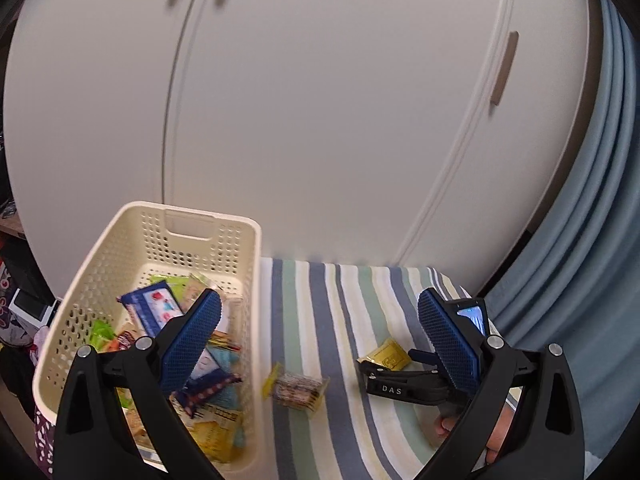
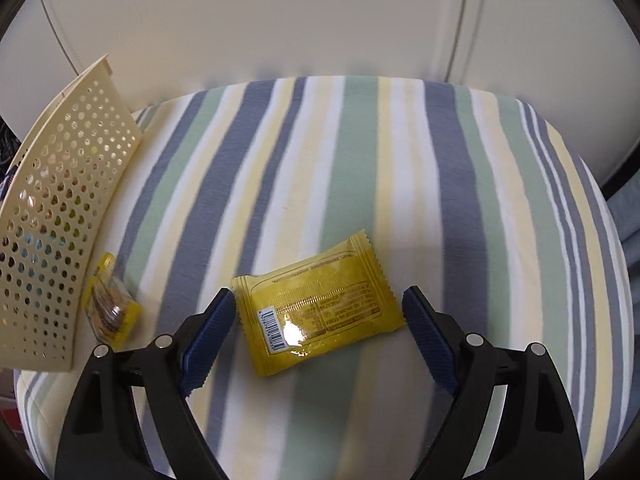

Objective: Organize snacks
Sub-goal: 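Move the left gripper to the small clear cookie packet and grasp it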

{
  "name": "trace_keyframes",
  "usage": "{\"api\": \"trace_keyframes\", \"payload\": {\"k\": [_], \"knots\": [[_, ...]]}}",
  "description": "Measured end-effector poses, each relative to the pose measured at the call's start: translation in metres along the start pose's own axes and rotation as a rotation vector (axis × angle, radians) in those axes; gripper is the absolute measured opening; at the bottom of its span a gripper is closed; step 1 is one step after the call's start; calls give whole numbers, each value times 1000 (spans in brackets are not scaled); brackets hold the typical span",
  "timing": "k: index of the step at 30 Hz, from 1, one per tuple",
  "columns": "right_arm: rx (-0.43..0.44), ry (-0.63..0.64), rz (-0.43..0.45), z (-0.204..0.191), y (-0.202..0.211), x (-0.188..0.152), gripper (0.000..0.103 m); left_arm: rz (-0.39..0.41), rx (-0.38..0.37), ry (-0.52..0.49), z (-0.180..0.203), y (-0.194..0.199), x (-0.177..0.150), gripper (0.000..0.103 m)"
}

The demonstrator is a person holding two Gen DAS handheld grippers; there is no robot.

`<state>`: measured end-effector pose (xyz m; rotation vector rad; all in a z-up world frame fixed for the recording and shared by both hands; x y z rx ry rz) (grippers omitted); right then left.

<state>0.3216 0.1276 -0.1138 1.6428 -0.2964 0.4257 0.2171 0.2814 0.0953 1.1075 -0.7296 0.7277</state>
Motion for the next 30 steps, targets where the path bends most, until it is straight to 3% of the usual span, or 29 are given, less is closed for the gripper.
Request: {"api": "trace_keyframes", "payload": {"k": [7, 10, 15, 18, 23, 30], "knots": [[-1, -33, 7, 39, 12, -15, 85, -139, -66, -58, 50, -38, -40, 100], [12, -58, 15, 53, 22, -14, 85, -186, -67, -80, 58, -50, -56, 100], [67, -60, 47, 44, 37, -22, 85, -235, -70, -41, 55, -63, -69, 100], [128, -26, 77, 27, 54, -28, 85, -208, -65, -12, 45, -55, -60, 100], [255, 125, 112, -34, 71, -29, 85, -122, -69, 65, 21, -30, -32, 100], [310, 348, 54, -119, 49, -30, 85, -75, -44, 130, -13, -16, -15, 100]]}}
Point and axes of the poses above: each gripper's, at about its wrist camera, not at the fingertips, and y roughly against the way its jaws point, z to its right, x to its top, the point moved 9 cm from there along -y, roughly the way its jaws point, and after that the axes turned 2 degrees about -y, right-handed, at the moved point
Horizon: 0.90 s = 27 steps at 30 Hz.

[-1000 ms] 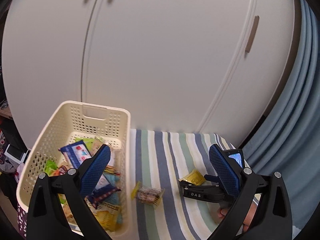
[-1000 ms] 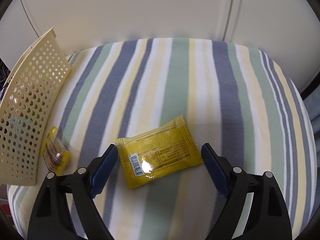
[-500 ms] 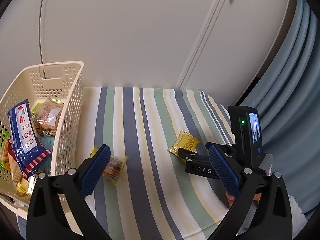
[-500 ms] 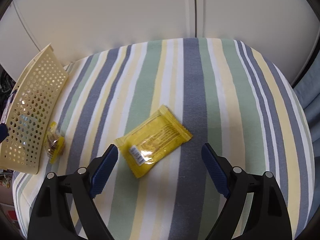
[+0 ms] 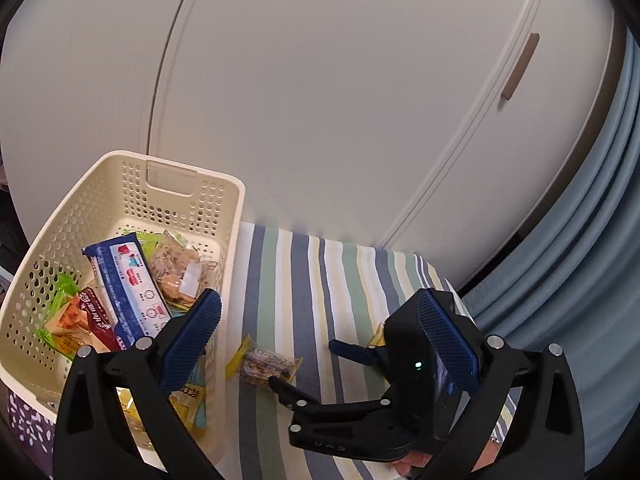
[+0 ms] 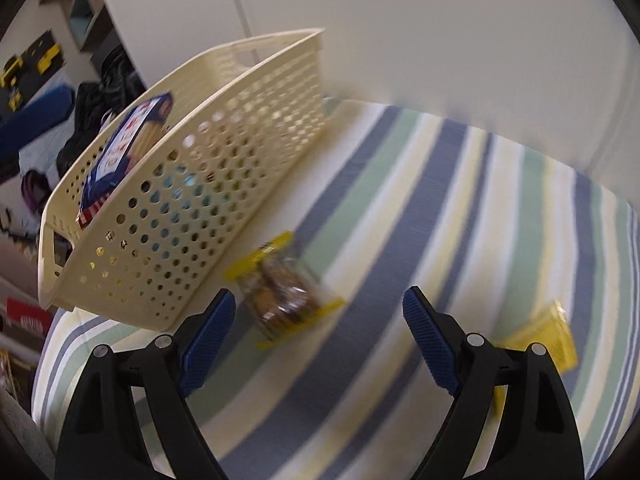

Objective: Organize snacks
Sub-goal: 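Move the left gripper to the small clear cookie packet and grasp it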

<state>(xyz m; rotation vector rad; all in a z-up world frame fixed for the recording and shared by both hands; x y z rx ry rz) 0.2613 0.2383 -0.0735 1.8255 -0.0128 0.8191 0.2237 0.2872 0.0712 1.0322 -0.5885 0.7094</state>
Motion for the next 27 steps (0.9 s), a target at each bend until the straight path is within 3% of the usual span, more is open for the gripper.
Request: {"api": "trace_keyframes", "payload": {"k": [5, 10, 17, 24, 27], "knots": [[-39, 62, -62, -12, -25, 5, 85, 6, 4, 32, -13, 2, 6, 100], [-114, -67, -63, 23, -28, 6, 85, 6, 8, 26, -8, 1, 3, 100], [-156, -150, -67, 65, -7, -12, 85, -31, 7, -25, 9, -13, -8, 100], [-74, -207, 6, 91, 38, -32, 85, -104, 19, -127, 37, -40, -33, 100], [-124, -225, 9, 110, 61, -54, 85, -143, 31, -152, 45, -54, -46, 100]]}}
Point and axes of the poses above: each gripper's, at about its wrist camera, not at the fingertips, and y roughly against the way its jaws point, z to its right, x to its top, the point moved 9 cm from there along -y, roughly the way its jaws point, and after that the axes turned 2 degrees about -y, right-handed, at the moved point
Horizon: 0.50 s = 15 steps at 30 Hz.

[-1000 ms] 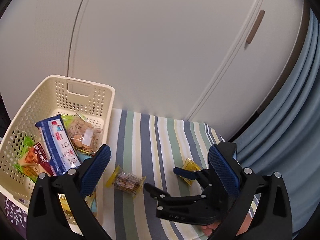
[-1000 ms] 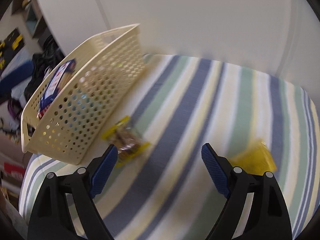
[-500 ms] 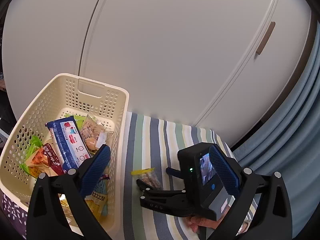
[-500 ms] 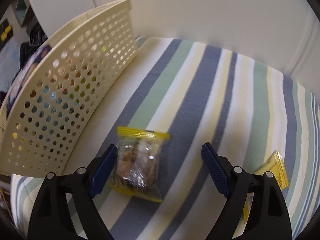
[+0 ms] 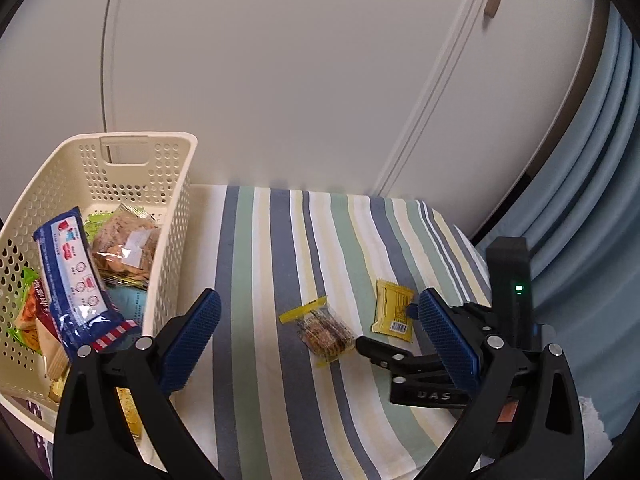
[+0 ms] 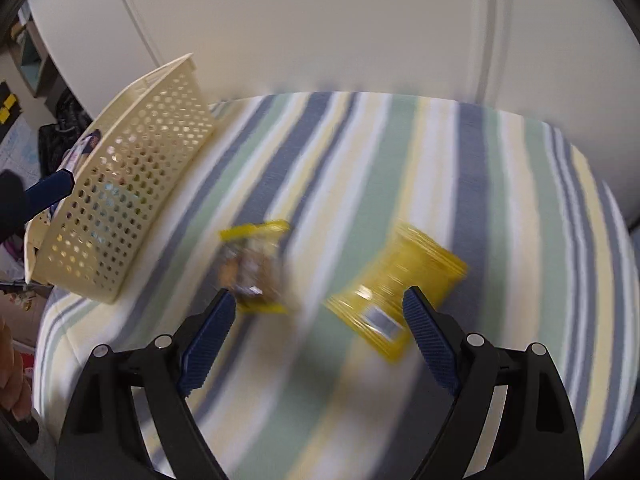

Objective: Organize snacks
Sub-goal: 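Move the left gripper to the small clear cookie packet and grasp it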

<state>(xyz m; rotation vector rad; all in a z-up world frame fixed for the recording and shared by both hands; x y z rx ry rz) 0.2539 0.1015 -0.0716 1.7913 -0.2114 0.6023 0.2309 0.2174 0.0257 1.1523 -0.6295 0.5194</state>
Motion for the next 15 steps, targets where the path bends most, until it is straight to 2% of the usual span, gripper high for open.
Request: {"api": "trace_keyframes", "payload": {"k": [5, 9, 11, 12, 13, 15], "knots": [[-36, -101, 12, 41, 7, -11, 85, -59, 22, -69, 19, -26, -16, 100], [-50, -126, 21, 55, 15, -20, 85, -110, 21, -117, 30, -49, -29, 100], [-59, -131, 26, 60, 17, -20, 85, -131, 30, -115, 26, -59, -32, 95], [-57, -136, 29, 61, 19, -20, 85, -148, 29, -107, 24, -63, -35, 87], [-53, -142, 31, 60, 21, -20, 85, -163, 27, -97, 22, -67, -37, 82], [-52, -147, 34, 61, 16, -17, 85, -186, 20, -73, 19, -74, -40, 81]]}}
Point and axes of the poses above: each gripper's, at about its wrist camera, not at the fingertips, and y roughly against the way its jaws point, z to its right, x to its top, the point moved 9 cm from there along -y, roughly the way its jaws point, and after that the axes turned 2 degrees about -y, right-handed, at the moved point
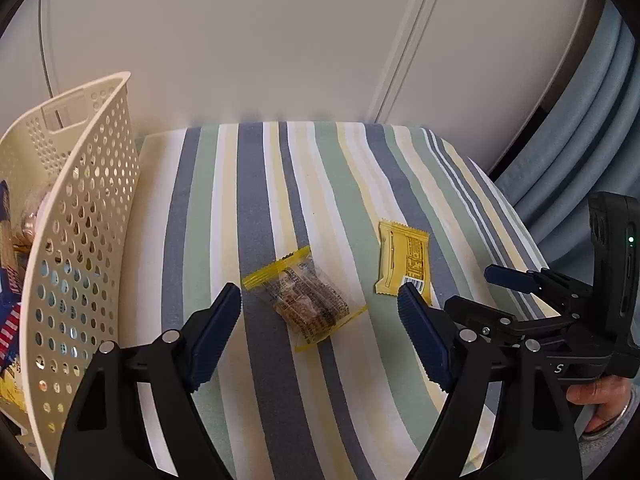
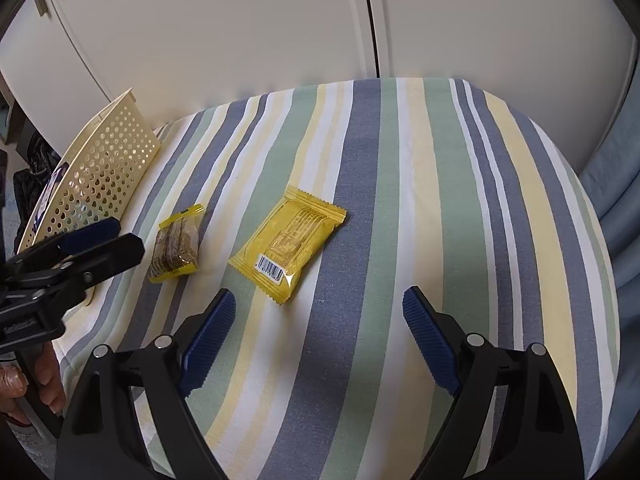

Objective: Organize snacks
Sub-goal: 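Move the left gripper to the small clear cookie packet and grasp it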

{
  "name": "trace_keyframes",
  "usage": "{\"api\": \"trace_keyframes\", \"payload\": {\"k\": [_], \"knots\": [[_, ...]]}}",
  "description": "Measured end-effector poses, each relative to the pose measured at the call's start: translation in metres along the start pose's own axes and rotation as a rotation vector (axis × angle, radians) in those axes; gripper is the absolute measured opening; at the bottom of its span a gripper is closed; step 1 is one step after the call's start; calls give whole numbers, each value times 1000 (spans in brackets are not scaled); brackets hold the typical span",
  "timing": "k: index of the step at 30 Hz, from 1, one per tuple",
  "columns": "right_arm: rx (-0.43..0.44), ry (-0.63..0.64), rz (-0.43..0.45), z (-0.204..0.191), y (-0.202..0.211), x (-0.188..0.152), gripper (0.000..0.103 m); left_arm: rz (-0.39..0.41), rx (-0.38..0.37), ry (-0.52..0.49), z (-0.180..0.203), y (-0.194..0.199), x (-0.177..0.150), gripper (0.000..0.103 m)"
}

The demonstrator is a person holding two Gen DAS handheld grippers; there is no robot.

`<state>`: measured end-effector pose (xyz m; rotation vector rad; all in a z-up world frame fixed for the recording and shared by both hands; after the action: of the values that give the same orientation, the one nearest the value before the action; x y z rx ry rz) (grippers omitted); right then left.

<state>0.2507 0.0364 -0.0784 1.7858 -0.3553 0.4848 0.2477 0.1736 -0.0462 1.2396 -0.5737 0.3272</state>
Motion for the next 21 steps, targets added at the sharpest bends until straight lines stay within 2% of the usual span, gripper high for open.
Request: {"api": "trace_keyframes", "payload": {"k": [7, 14, 17, 19, 21], "knots": [[11, -12, 11, -1, 3, -1, 85, -74, -12, 66, -7, -26, -7, 81], [16, -28, 18, 2, 4, -1, 85, -109, 30, 76, -7, -48, -9, 81], [13, -32, 21, 3, 4, 0, 85, -126, 31, 77, -7, -58, -10, 73], [10, -37, 23, 3, 4, 2, 85, -127, 19, 66, 0, -64, -7, 56], [12, -45, 26, 1, 3, 4, 85, -126, 9, 57, 4, -68, -7, 50]]}}
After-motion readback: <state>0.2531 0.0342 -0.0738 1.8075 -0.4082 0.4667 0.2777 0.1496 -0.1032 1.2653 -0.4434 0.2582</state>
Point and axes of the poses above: each gripper's, at about its wrist camera, not at the fingertips, and y roughly against the way its jaws point, z to its right, x to its top, the point moved 9 cm from there along -y, roughly the way its jaws point, and after that the axes turned 2 degrees about -y, right-handed, at the moved point
